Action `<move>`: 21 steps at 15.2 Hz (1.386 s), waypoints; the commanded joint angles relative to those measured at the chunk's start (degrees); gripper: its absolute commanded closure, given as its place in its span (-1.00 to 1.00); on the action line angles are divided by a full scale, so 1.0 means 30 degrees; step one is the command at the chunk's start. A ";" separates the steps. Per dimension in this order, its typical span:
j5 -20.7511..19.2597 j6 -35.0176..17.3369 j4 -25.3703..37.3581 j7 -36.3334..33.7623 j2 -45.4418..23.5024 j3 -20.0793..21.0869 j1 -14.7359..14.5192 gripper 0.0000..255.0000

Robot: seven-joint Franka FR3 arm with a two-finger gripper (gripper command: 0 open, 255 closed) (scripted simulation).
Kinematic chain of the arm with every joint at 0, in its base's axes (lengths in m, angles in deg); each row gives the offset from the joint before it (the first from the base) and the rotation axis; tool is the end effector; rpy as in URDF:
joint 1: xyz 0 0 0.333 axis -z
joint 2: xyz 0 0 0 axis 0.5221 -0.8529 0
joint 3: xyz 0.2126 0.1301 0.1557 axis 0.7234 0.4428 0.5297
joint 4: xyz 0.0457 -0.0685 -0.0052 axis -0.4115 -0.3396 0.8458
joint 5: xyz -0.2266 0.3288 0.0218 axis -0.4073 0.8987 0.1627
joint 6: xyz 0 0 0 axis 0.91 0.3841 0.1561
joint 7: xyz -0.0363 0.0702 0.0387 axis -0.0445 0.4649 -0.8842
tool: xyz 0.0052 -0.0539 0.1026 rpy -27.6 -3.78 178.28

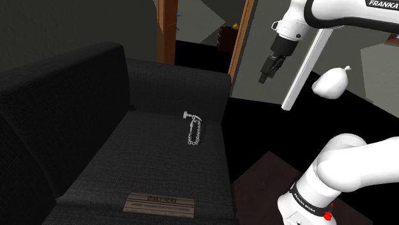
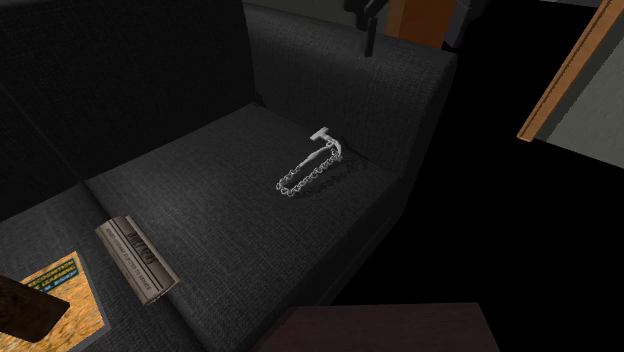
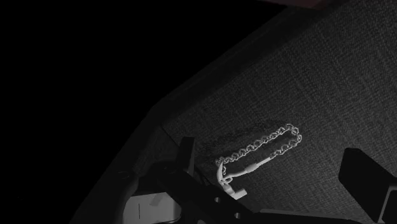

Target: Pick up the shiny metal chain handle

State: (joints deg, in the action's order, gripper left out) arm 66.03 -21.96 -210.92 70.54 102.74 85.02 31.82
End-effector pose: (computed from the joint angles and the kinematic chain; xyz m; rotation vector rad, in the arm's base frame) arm 0.3414 -0.0113 0.5990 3.0898 0.1987 0.2086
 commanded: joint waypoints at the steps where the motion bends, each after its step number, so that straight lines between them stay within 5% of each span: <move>1: 0.0000 0.0000 0.0000 0.0000 0.0000 0.0000 0.0000 -1.00; 11: 0.0185 -0.5856 -0.0998 -0.2205 -0.5175 0.0993 0.0174 -1.00; 21: -0.0380 -1.0582 0.0710 -0.4552 -1.1964 0.1759 0.0456 -1.00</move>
State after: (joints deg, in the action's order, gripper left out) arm 65.16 -52.47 -209.48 57.36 68.80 90.29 33.01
